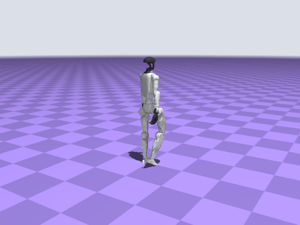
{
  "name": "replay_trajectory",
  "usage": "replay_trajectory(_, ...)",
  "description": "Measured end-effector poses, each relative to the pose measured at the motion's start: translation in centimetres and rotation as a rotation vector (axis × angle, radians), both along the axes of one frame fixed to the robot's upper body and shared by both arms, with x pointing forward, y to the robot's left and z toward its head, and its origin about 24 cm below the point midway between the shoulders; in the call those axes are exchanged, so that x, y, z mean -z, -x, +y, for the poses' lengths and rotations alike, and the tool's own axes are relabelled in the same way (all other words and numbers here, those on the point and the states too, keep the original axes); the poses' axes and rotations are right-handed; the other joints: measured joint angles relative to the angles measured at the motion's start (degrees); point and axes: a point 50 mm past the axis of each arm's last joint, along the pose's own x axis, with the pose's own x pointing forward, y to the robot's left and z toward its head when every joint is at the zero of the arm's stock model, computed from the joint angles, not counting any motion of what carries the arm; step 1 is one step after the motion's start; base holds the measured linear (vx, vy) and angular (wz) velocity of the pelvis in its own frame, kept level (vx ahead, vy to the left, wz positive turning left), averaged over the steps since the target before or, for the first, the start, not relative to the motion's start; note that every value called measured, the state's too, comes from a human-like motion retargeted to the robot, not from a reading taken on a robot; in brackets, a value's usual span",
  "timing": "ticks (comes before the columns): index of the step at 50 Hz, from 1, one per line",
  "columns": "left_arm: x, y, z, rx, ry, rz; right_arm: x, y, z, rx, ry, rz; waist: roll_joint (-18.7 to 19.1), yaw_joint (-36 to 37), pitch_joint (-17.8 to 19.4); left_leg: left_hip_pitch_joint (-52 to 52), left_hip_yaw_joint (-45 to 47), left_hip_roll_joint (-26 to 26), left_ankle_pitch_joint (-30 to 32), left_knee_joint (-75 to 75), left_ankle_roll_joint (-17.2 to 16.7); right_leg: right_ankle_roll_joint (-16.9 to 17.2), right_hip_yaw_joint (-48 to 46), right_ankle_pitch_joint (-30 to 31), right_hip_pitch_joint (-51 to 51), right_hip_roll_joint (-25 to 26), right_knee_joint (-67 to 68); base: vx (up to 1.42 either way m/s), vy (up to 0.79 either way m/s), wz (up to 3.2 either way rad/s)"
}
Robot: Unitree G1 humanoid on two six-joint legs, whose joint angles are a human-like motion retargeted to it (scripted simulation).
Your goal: In place motions
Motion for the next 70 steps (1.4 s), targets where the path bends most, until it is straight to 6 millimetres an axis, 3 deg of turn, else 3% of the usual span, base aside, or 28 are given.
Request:
replay_trajectory(2, 0.4, 3.3, -0.6, -0.03, 0.02, 0.111, 0.4, -2.3, 0.7, -0.025, -0.025, -0.078, -1.86, 1.12, -0.34, 0.57, 0.27, -1.46, -1.64, 2.15, 0.03, -1.38, 0.31, -14.67, 8.86, -0.11, -14.47, 0.07, -0.09, -0.13)
replay_trajectory(3, 0.4, 5.2, -0.8, -0.041, 0.029, 0.172, 0.6, -3.4, 1.1, -0.038, -0.044, -0.112, -3.22, 2.47, -1.06, 0.81, 0.79, -2.58, -2.39, 3.35, 0.08, -5.19, -3.34, -15.93, 11.19, -1.67, -20.1, 0.12, -0.13, -0.75)
replay_trajectory(4, 0.3, 7.0, -1.1, -0.046, 0.043, 0.237, 0.7, -4.3, 1.6, -0.047, -0.07, -0.143, -4.18, 4.6, -2.41, -0.07, 1.29, -3.43, -2.54, 4.76, 0.17, -5.93, -3.53, -15.52, 12.07, -3.05, -23.53, 0.12, -0.2, -1.05)
replay_trajectory(7, -0.2, 11.0, -2.4, -0.082, 0.081, 0.4, 0.8, -8.7, 2.9, -0.066, -0.153, -0.277, -4.54, 8.69, -4.22, -5.56, -2.09, -3.91, 0.71, 9.09, 0.08, -4.06, -2.48, -11.67, 10.15, -4.44, -27.56, -0.23, -0.14, -0.16)
replay_trajectory(10, -0.3, 12.4, -3.0, -0.236, 0.115, 0.412, -0.4, -15.3, 4.1, -0.175, -0.198, -0.499, -4.99, 10.5, 0.14, -5.29, -0.33, -2.26, 2.66, 9.89, -1.11, -5.11, -2.59, -9.93, 10.35, -3.93, -28.89, -0.47, -0.11, -0.57)
replay_trajectory(12, -0.5, 13.2, -3.3, -0.297, 0.157, 0.408, -1.6, -18.6, 4.9, -0.285, -0.21, -0.622, -4.59, 9.03, 1.6, -4.3, 0.34, -2.0, 2.16, 9.29, -0.96, -5.96, -1.48, -10.07, 10.51, -3.18, -28.66, -0.12, -0.02, -0.22)
replay_trajectory(15, -0.6, 14.3, -4.1, -0.318, 0.184, 0.441, -2.6, -20.9, 5.8, -0.431, -0.211, -0.724, -2.68, 5.13, -0.09, -6.34, -0.79, -1.88, 2.45, 8.99, -0.43, -6.19, -1.65, -10.26, 9.09, -2.42, -28.87, -0.03, -0.03, 0.3)
replay_trajectory(17, -0.4, 13.4, -3.7, -0.289, 0.158, 0.426, -2.8, -21.4, 5.6, -0.442, -0.187, -0.745, -2.01, 4.68, 0.18, -7.75, -2.37, -2.1, 4.33, 9.23, -0.46, -6.13, -2.77, -10.21, 8.97, -2.17, -29.44, -0.24, -0.02, 0.67)
replay_trajectory(20, 0.1, 10.8, -2.3, -0.222, 0.104, 0.342, -2.3, -20.5, 4.8, -0.371, -0.163, -0.712, -3.2, 6.14, 1.63, -8.11, -3.75, -3.34, 6.0, 9.56, -1.04, -6.25, -4.04, -10.14, 9.85, -3.09, -29.98, -0.18, -0.02, 0.54)
replay_trajectory(24, 0.4, 7.9, -1.4, -0.108, 0.064, 0.246, -0.6, -15.7, 3.2, -0.261, -0.164, -0.504, -4.25, 9.42, 0.04, -6.36, -0.79, -4.05, 2.55, 9.75, 0.03, -6.36, -5.14, -10.14, 10.13, -4.24, -30.5, 0.05, -0.02, 0.36)
replay_trajectory(27, 0.5, 6.3, -1.3, -0.082, 0.048, 0.185, 0.2, -12.2, 2.4, -0.285, -0.13, -0.371, -3.37, 9.74, -0.75, -3.79, 0.39, -3.42, 2.35, 6.82, -1.78, -6.41, -5.81, -10.57, 10.21, -3.13, -30.49, 0.03, 0.01, 0.2)
replay_trajectory(30, 0.6, 5.9, -1.6, -0.077, 0.056, 0.159, 0.6, -8.9, 1.8, -0.347, -0.064, -0.265, -1.35, 7.29, -2.54, -2.02, 1.73, -2.85, -0.29, 1.44, -1.83, -6.11, -7.6, -11.16, 10.22, -1.56, -30.76, 0.12, 0.02, 0.47)
replay_trajectory(33, 0.5, 6.3, -1.8, -0.065, 0.085, 0.184, 0.8, -5.6, 1.8, -0.348, -0.028, -0.146, 0.19, 3.69, -5.98, -3.93, 0.4, -2.84, 1.74, -1.47, -2.69, -5.52, -9.68, -11.36, 8.27, -1.57, -30.93, 0.07, 0.0, 0.48)
replay_trajectory(35, 0.5, 6.2, -1.7, -0.044, 0.083, 0.203, 0.7, -3.9, 1.9, -0.287, -0.035, -0.084, -0.41, 3.72, -5.75, -2.97, 2.57, -3.34, 2.57, -3.06, -2.93, -5.45, -9.62, -11.26, 8.37, -1.96, -30.86, -0.04, 0.01, 0.03)
replay_trajectory(40, 0.3, 6.3, -1.2, 0.019, 0.082, 0.245, 0.3, -1.4, 1.9, -0.145, -0.111, 0.035, -2.1, 13.33, -7.61, -0.88, 10.66, -3.62, 1.91, -4.51, -3.44, -5.97, -1.49, -11.46, 8.9, -0.9, -31.66, 0.09, 0.02, -1.5)
replay_trajectory(43, 0.2, 7.1, -1.7, 0.006, 0.11, 0.282, 0.3, -1.5, 1.7, -0.15, -0.115, 0.041, -1.74, 11.77, -8.54, -1.35, 8.73, -3.81, 1.88, -4.38, -3.17, -5.46, -3.03, -10.82, 8.08, -1.72, -31.52, 0.06, 0.01, 0.16)
replay_trajectory(52, 0.1, 9.1, -2.2, 0.003, 0.145, 0.336, 0.7, -5.5, 1.7, -0.246, -0.105, -0.105, -0.59, 6.2, -8.6, -0.88, 7.31, -4.13, 1.81, -4.6, -2.87, -5.75, -4.71, -9.89, 7.5, -1.6, -31.5, 0.02, 0.0, 0.18)
replay_trajectory(61, 0.2, 7.8, -2.0, 0.05, 0.154, 0.299, 0.9, -7.7, 3.6, -0.198, -0.181, -0.195, -0.71, 6.33, -8.57, -0.7, 7.29, -4.1, 1.67, -4.32, -2.8, -5.8, -4.61, -9.81, 7.45, -1.54, -31.29, 0.0, 0.0, 0.0)
replay_trajectory(70, 0.2, 6.4, -1.7, 0.075, 0.161, 0.259, 1.0, -7.6, 3.7, -0.261, -0.195, -0.186, -1.15, 6.53, -8.73, -0.77, 6.35, -4.1, 1.84, -4.0, -2.74, -5.98, -5.33, -9.97, 7.79, -1.52, -31.26, 0.0, 0.0, 0.0)
